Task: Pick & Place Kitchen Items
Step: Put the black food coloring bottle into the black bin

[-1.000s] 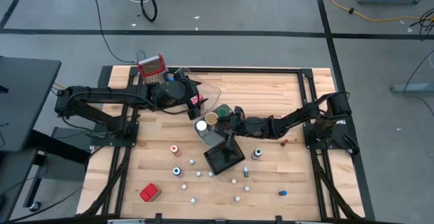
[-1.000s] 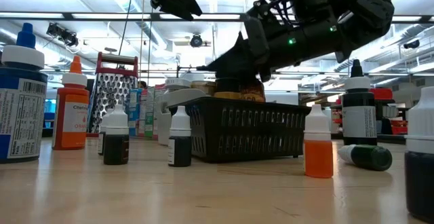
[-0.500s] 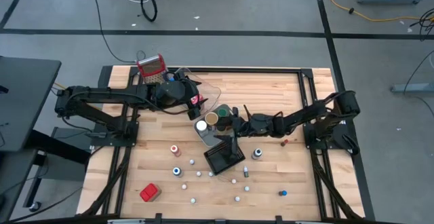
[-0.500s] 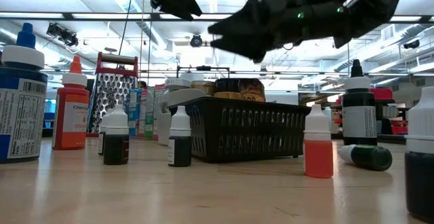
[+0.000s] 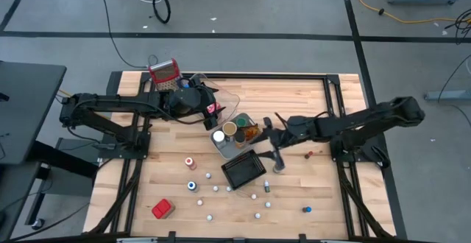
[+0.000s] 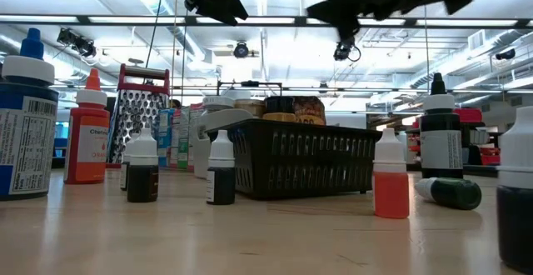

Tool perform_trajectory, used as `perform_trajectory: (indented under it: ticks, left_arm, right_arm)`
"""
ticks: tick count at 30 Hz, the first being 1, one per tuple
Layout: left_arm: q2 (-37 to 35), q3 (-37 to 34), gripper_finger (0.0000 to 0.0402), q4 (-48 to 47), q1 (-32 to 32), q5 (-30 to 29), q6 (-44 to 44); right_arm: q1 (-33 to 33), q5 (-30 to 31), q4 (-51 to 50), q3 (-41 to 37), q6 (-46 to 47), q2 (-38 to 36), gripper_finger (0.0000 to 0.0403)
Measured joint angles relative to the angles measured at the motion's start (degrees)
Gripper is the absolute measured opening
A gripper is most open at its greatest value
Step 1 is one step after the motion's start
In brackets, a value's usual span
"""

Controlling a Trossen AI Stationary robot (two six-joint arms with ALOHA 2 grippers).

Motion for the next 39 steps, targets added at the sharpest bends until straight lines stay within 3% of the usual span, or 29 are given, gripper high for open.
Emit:
perform_trajectory:
  ticks: [3, 8, 14, 17, 24, 31, 39]
  left_arm:
    - [0.0, 0.0, 0.0327, 0.0, 0.0, 0.02, 0.0]
    - [0.0, 0.0, 0.0327, 0.25, 0.0, 0.01, -0.07]
    - [0.0, 0.0, 0.0327, 0.48, 0.0, 0.02, -0.02]
    - [0.0, 0.0, 0.0327, 0.61, 0.0, 0.01, -0.02]
    - [0.0, 0.0, 0.0327, 2.38, 0.0, 0.02, -0.02]
    - [0.0, 0.0, 0.0327, 2.34, 0.0, 0.02, 0.0]
    - [0.0, 0.0, 0.0327, 2.32, 0.0, 0.02, 0.0]
  right_arm:
    - [1.09, -0.06, 0.45, -3.92, 0.62, -3.67, 0.0215]
    - [3.48, -0.37, 13.98, -13.11, 4.16, -8.48, 0.0215]
    - [5.86, -7.63, 25.01, -22.59, 4.75, -11.83, 0.0215]
    - [6.64, -8.36, 29.39, -25.89, 5.66, -11.79, 0.0214]
    - [6.72, -7.41, 29.49, -30.16, 6.36, -11.78, 0.0214]
    - [6.7, 2.75, 23.79, -30.87, 10.13, -11.77, 0.0214]
    - [6.7, 3.24, 19.11, -30.89, 14.29, -11.77, 0.0214]
